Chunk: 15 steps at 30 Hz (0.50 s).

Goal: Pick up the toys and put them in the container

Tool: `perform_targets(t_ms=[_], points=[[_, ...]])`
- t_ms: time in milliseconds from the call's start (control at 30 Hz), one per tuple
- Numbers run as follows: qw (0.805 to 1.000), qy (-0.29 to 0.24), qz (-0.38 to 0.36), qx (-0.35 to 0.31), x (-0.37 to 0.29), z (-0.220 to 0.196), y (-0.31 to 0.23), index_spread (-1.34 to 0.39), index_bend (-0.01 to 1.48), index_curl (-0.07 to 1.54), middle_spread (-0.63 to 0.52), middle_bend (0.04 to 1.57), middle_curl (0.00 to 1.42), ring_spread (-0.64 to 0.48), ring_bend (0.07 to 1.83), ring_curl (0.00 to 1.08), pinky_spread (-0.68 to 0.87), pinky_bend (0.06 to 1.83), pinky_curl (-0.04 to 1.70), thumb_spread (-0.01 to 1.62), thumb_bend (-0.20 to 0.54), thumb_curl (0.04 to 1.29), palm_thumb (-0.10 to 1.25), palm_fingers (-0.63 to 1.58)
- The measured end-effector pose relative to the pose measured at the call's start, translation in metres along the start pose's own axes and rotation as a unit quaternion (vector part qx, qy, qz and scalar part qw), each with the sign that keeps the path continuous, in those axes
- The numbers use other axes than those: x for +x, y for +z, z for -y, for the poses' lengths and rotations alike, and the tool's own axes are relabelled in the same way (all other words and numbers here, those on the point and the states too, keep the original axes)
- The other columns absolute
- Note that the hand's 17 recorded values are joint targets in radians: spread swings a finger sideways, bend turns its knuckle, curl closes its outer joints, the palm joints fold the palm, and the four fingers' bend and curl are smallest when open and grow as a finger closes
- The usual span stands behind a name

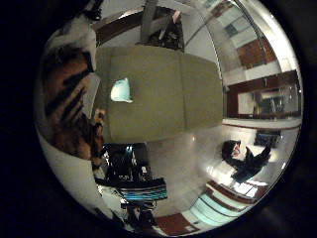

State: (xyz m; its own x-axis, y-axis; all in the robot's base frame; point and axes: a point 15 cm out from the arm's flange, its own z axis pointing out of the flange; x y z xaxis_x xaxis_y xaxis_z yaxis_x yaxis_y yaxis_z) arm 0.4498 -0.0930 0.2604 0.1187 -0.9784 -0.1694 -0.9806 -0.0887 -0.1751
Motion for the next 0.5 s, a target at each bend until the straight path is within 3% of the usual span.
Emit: perform_targets(t_ms=[500], points=[[0.991, -0.118, -0.007, 0.056, -0.153, 0.024, 0.072, -0.34, 0.92, 1.14, -0.22, 1.18, 1.01, -0.33, 1.19, 1.05, -0.21, 1.41, 0.90, 1.06, -0.012, 0.60, 1.09, 1.06]])
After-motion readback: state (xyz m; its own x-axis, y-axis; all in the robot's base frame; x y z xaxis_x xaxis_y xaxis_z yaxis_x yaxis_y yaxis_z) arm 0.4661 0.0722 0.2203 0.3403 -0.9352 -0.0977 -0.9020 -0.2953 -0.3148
